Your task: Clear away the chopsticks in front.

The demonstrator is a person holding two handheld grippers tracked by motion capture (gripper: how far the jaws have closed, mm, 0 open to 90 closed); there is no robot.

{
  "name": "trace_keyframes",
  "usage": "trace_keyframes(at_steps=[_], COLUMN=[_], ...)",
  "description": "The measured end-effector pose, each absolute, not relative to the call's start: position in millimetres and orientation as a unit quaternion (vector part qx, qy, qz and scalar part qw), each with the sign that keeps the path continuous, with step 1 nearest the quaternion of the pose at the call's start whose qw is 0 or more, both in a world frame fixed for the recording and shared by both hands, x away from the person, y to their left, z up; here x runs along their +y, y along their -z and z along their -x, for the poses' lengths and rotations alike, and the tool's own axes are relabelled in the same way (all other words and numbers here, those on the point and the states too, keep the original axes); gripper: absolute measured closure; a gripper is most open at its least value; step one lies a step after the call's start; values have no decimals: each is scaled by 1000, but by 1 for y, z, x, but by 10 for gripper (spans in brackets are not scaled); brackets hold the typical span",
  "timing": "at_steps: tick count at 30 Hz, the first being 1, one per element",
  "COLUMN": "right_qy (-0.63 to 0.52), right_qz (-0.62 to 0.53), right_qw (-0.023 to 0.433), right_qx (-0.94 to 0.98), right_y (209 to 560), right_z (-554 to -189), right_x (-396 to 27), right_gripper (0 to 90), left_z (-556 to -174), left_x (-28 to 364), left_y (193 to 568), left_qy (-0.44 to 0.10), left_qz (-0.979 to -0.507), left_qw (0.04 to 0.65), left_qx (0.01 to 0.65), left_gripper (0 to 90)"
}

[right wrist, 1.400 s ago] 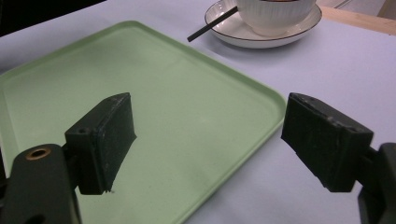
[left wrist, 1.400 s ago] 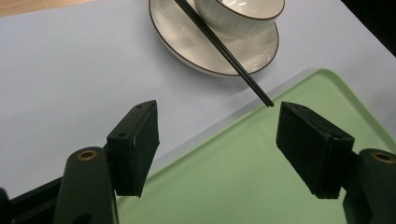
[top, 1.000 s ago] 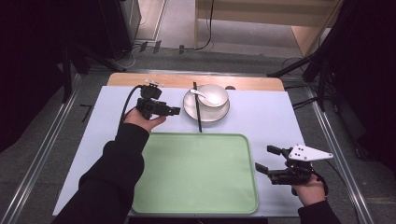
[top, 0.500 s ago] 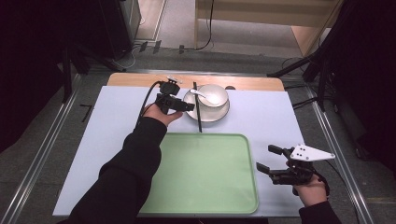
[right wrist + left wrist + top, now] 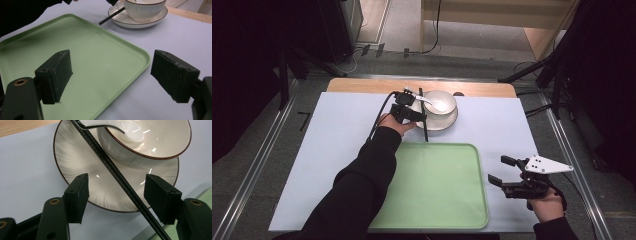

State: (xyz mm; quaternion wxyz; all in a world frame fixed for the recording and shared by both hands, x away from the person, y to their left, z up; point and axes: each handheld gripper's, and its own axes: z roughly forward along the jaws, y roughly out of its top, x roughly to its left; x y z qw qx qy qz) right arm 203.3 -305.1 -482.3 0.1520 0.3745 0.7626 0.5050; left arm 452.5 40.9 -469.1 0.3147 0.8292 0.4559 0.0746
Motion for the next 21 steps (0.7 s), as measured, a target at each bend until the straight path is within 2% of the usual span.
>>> trace_keyframes(at_steps=[21], right_qy=[-506], right_qz=[-373], right_qw=[151], right_qx=[763], right_y=[482], right_z=[-202], right_x=[-306], right_gripper=[179], left_z=[-460], left_x=[34], left_y=[485], left_qy=[-76], left_qz=[-836], left_qw=[293], left_qx=[458], left_gripper=[457])
